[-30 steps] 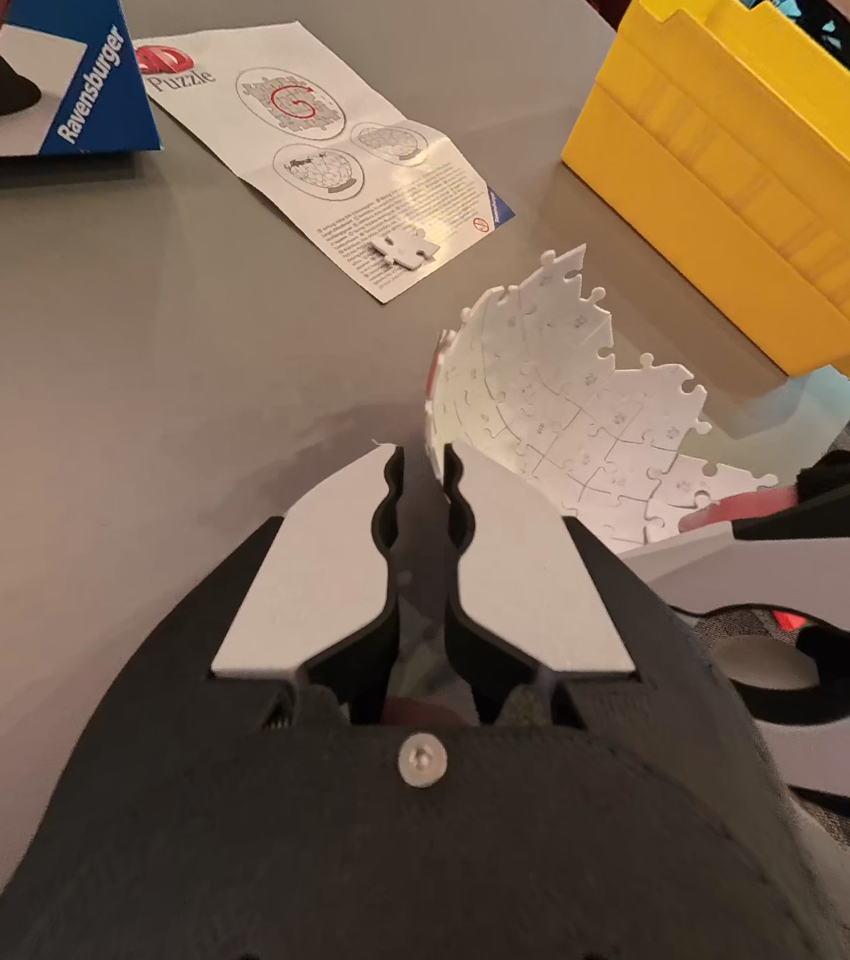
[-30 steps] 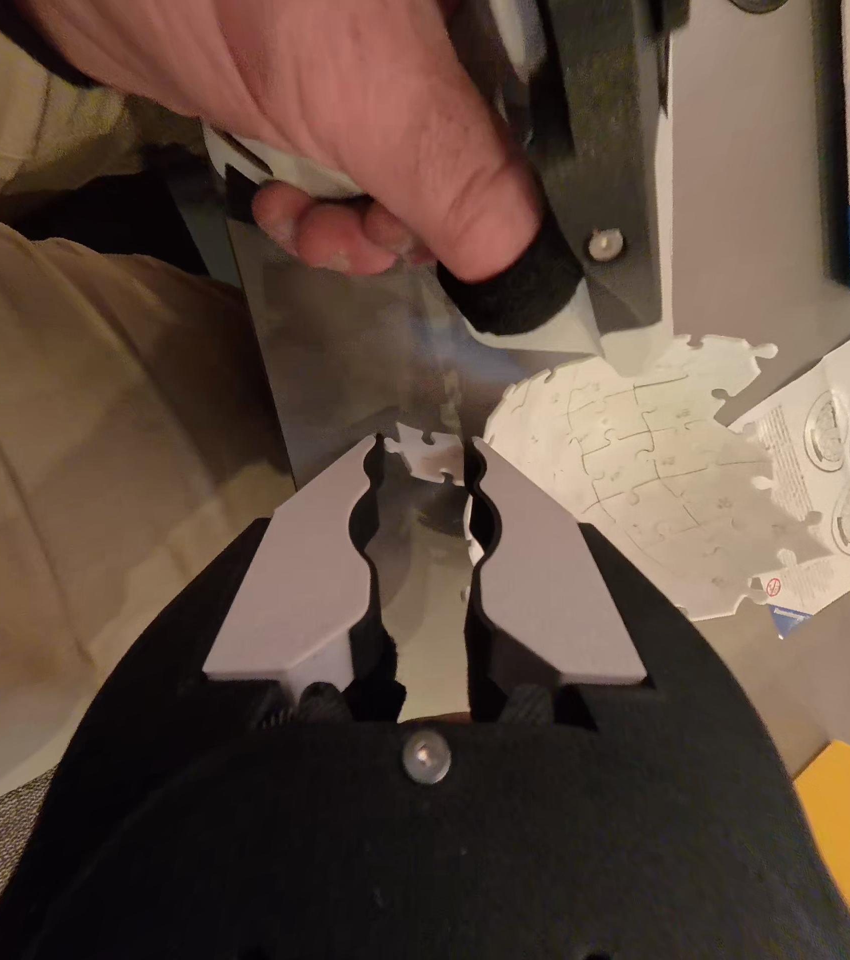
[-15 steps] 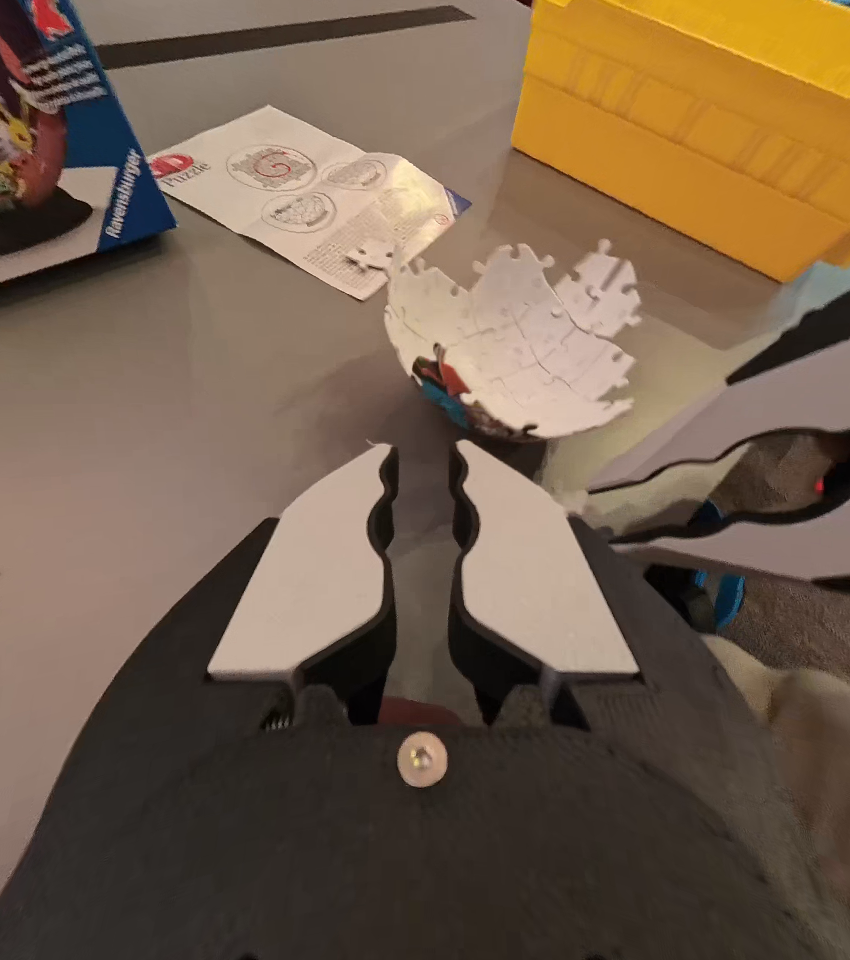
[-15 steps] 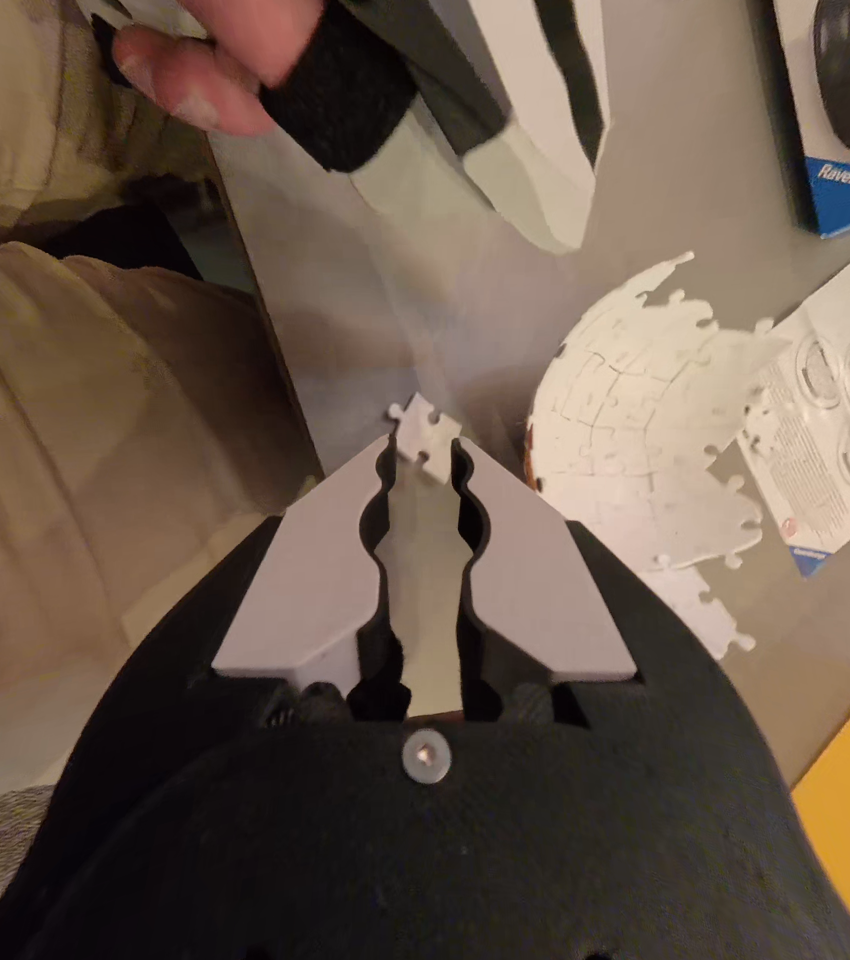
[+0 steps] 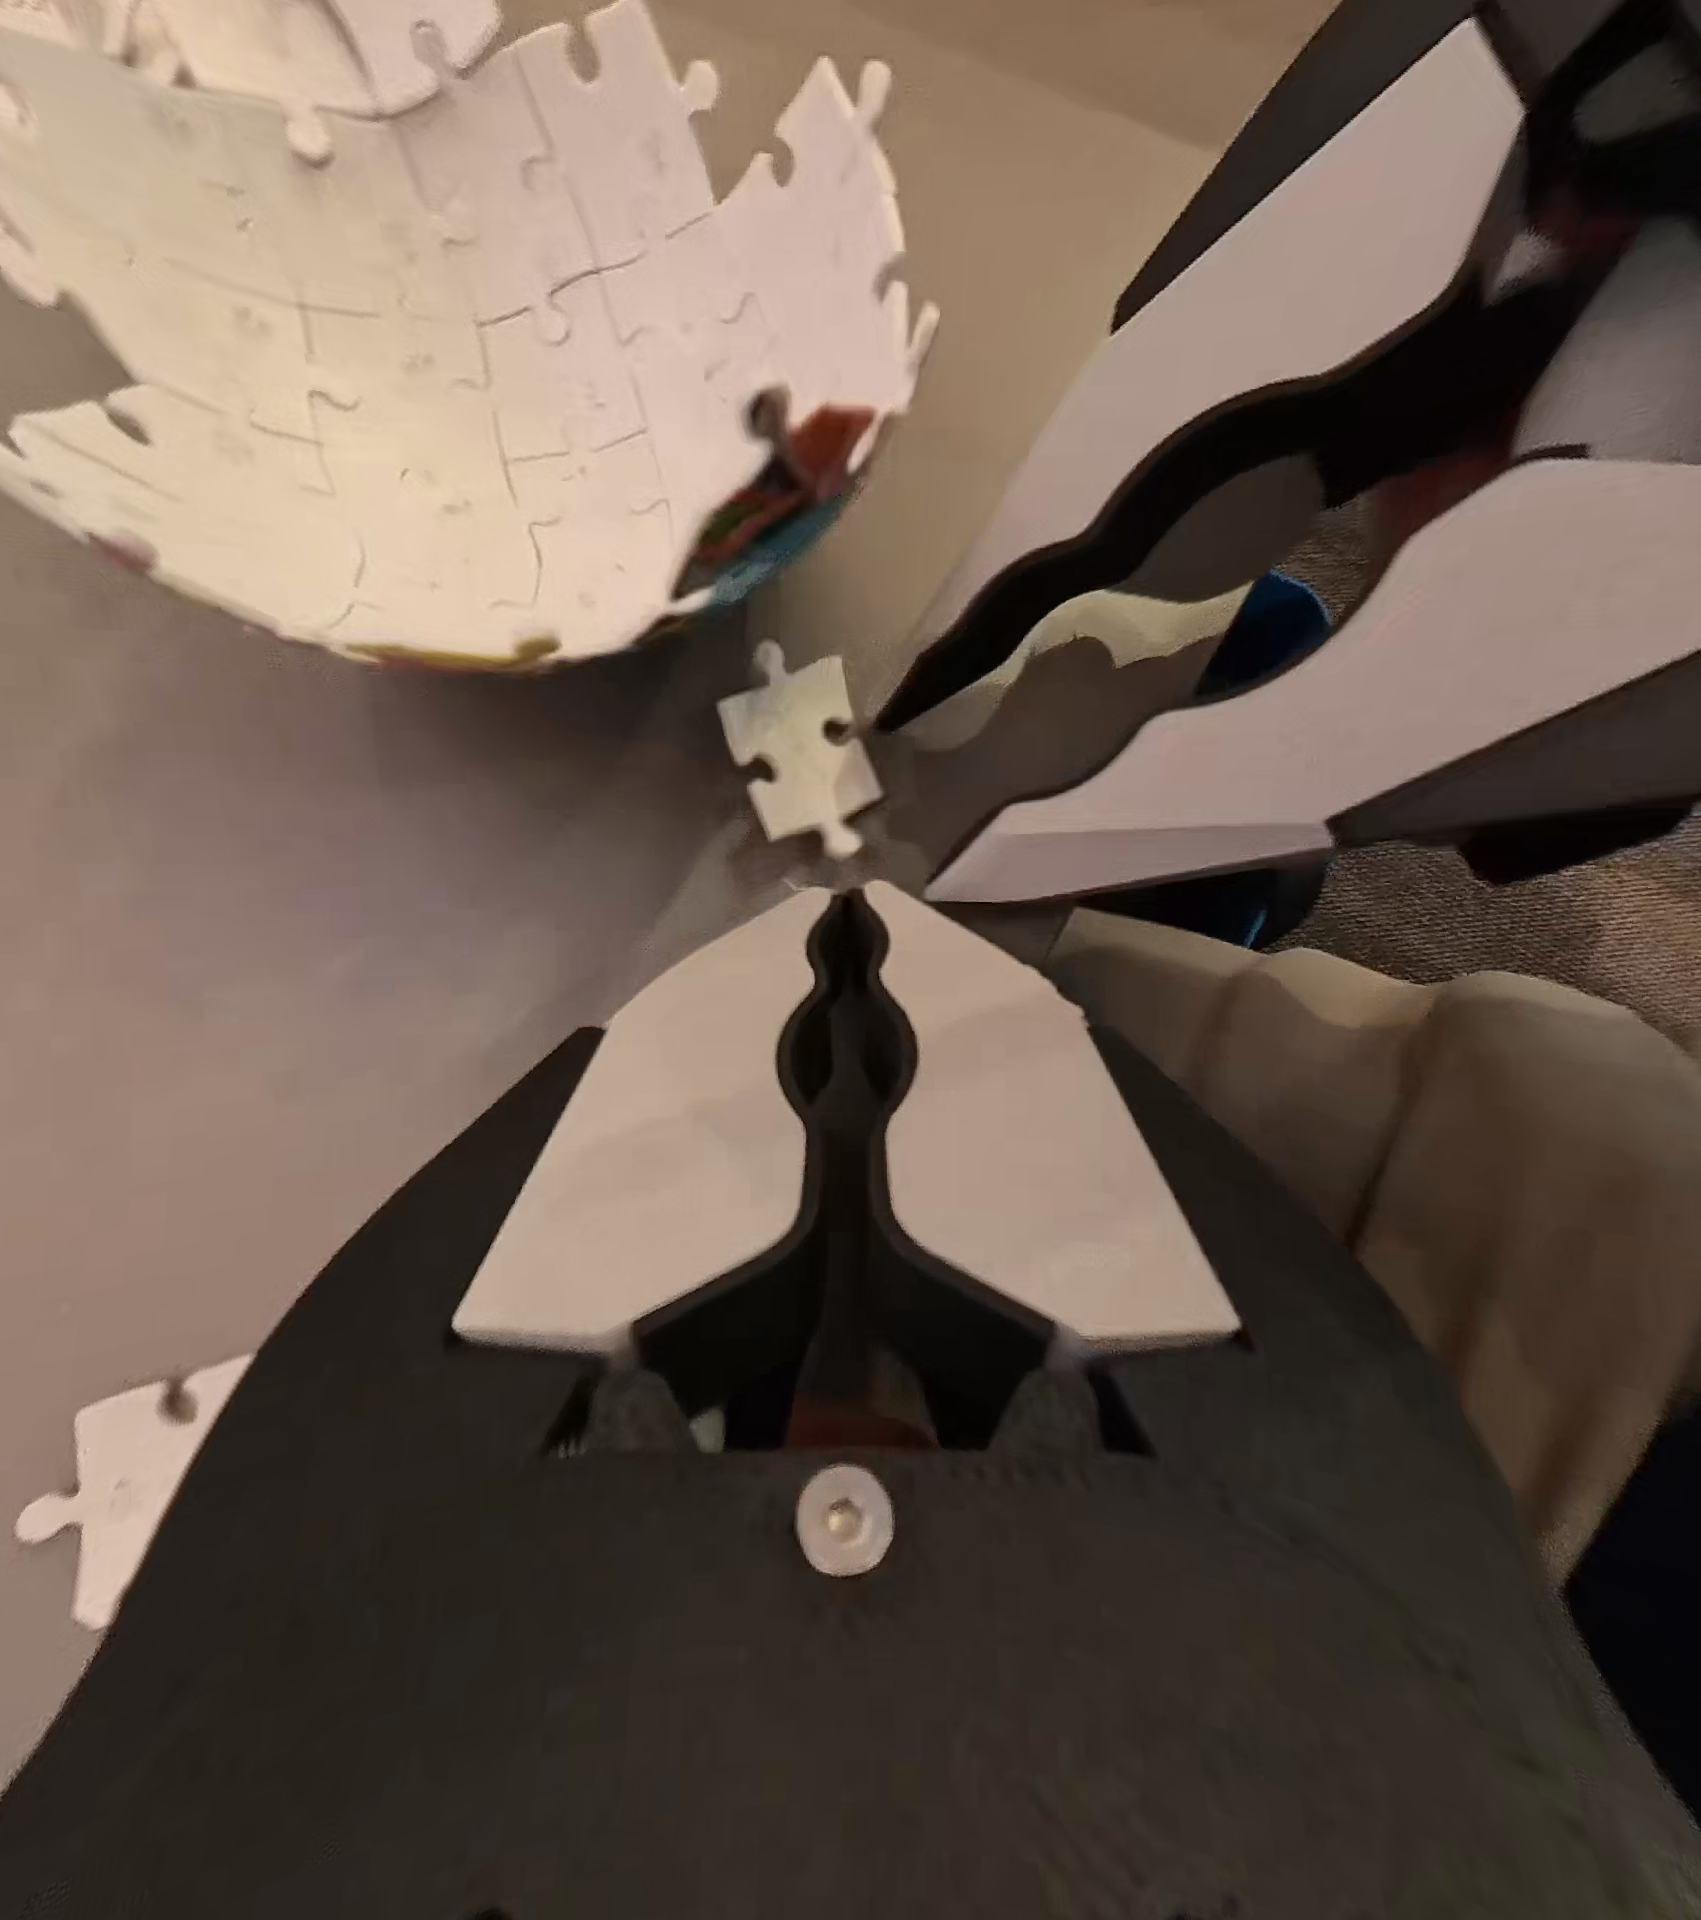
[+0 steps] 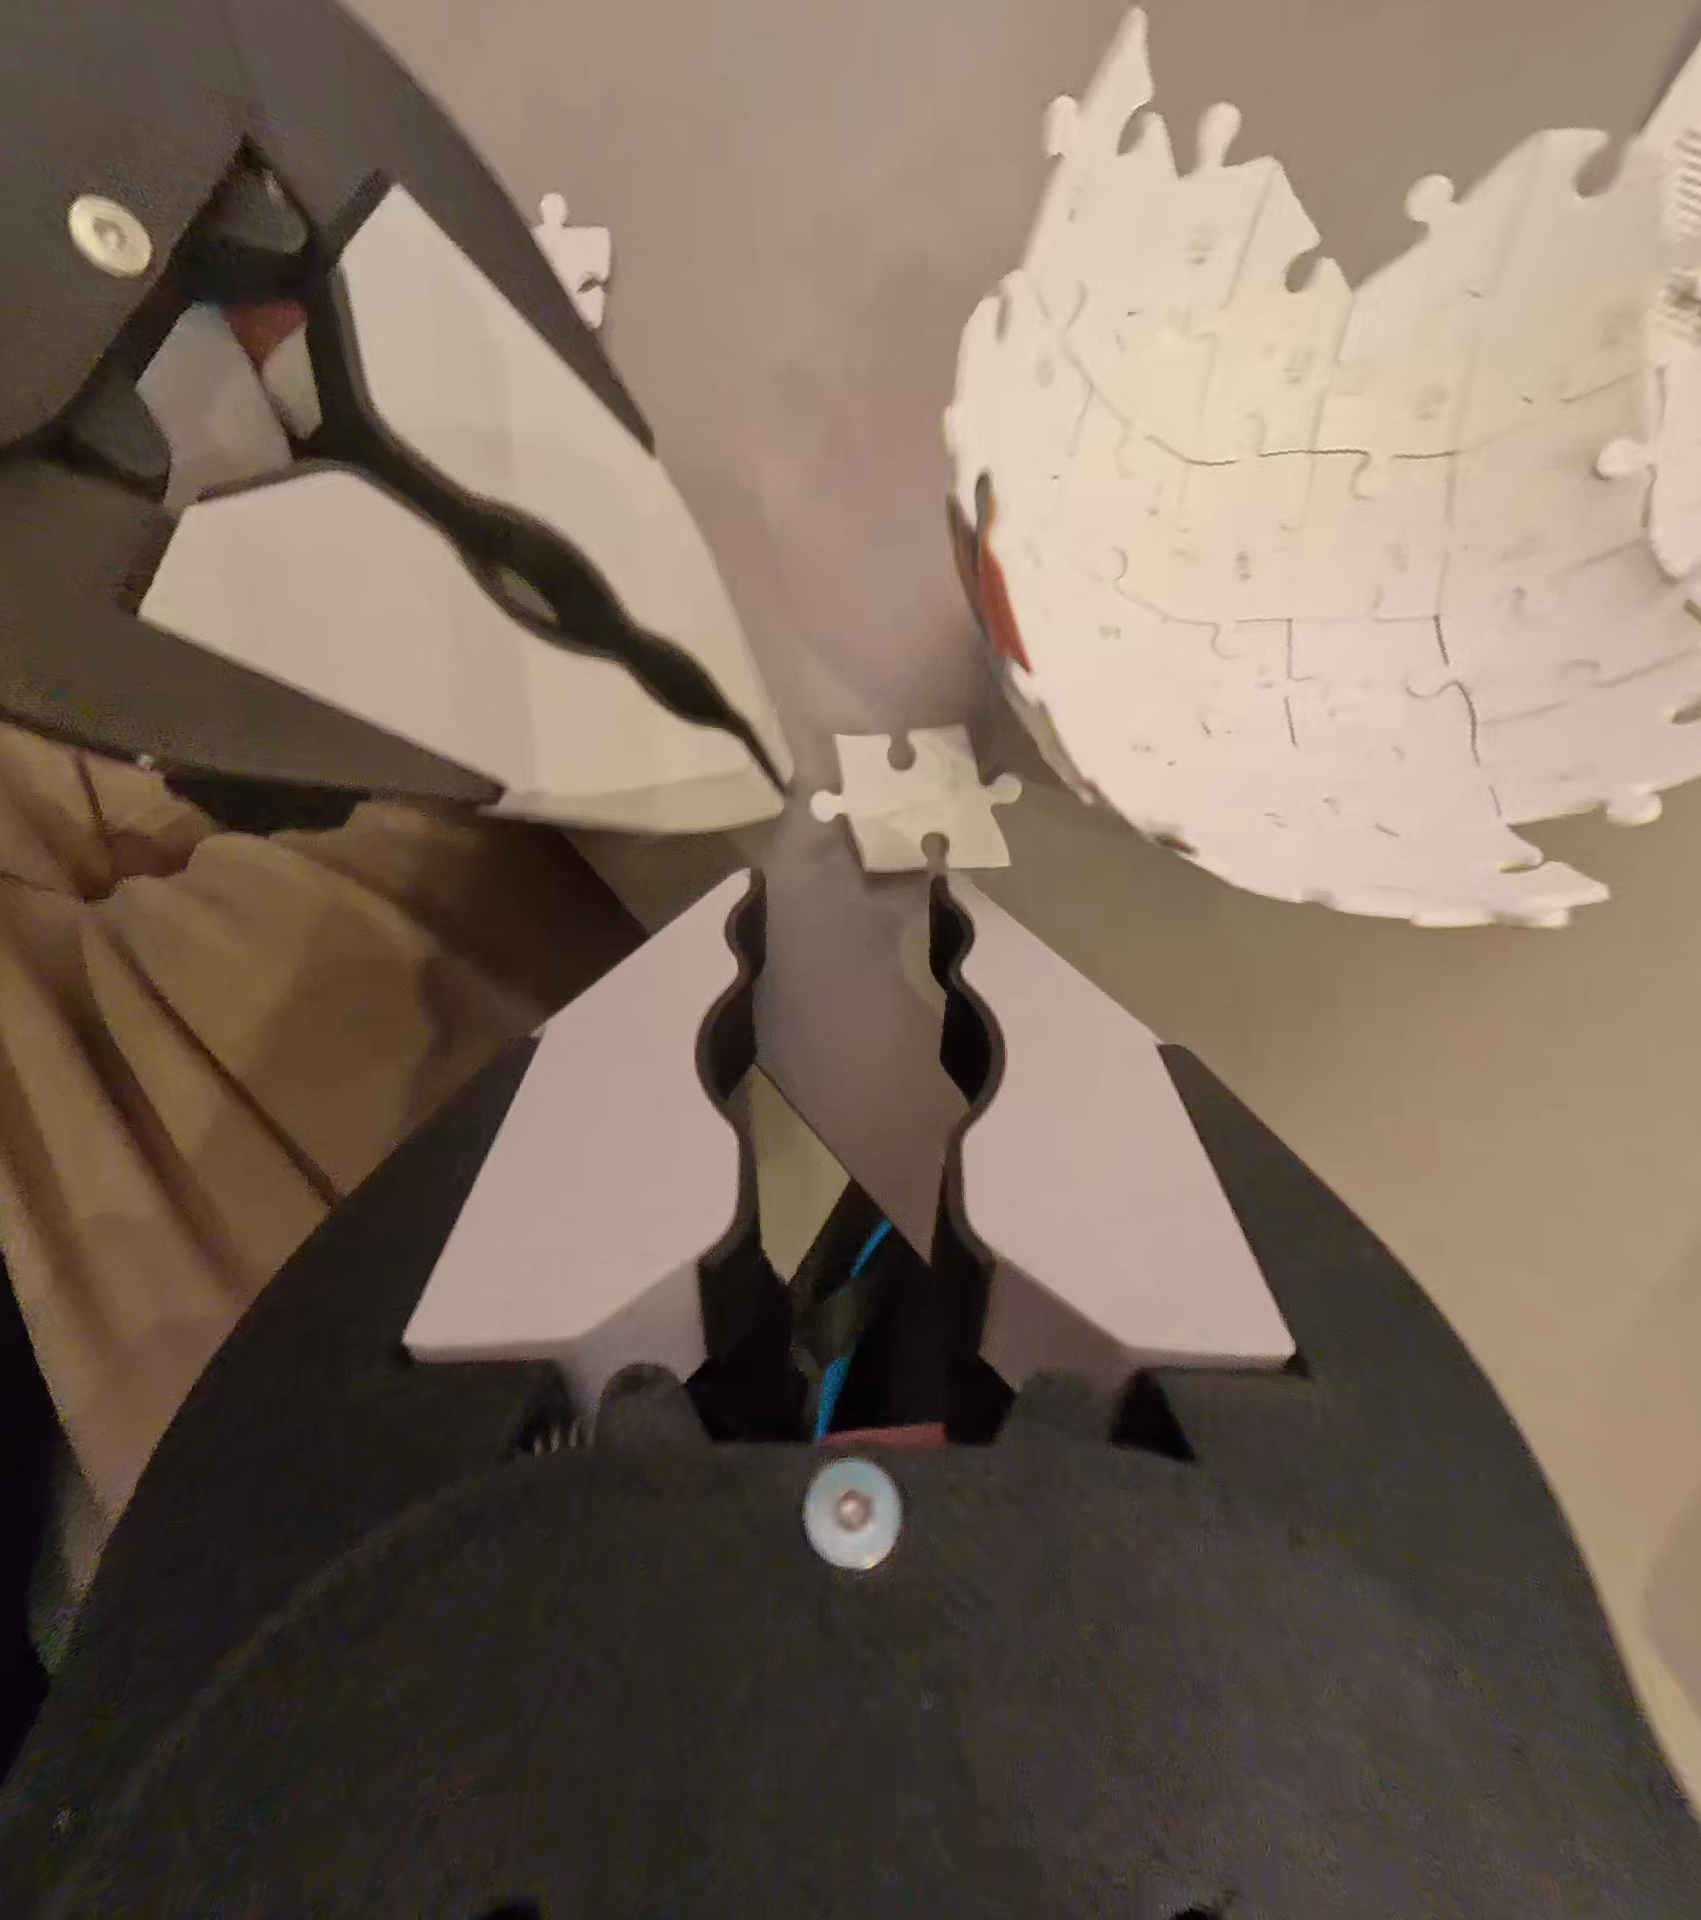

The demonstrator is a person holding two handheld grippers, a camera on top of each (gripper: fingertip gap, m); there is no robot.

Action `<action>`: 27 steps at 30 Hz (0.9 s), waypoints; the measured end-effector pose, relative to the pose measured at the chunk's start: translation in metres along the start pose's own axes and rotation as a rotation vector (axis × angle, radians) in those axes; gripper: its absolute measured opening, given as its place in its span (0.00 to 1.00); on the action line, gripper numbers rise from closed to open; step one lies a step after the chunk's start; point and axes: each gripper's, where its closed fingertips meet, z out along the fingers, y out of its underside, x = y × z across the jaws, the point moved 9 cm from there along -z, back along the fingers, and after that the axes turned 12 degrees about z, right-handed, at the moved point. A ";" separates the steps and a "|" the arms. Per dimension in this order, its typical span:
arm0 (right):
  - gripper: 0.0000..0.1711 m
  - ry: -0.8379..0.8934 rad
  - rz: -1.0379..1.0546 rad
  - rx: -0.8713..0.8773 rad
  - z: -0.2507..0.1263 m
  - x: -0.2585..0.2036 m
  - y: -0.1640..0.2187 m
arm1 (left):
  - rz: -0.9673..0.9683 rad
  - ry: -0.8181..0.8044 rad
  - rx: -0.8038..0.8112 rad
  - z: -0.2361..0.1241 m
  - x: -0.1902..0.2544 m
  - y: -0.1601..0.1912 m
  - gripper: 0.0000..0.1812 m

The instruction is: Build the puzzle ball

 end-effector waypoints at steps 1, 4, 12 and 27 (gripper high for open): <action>0.17 -0.021 0.044 0.014 0.000 0.002 0.000 | -0.001 0.005 0.003 0.001 0.000 -0.001 0.00; 0.16 -0.082 0.168 0.057 0.000 0.012 0.000 | 0.002 -0.003 0.018 0.001 -0.002 -0.003 0.00; 0.18 -0.088 0.263 0.103 -0.002 0.023 0.000 | 0.001 -0.113 0.069 0.000 -0.017 -0.009 0.00; 0.09 -0.176 0.414 0.136 0.005 0.034 -0.006 | -0.023 -0.035 -0.005 0.014 -0.014 -0.015 0.00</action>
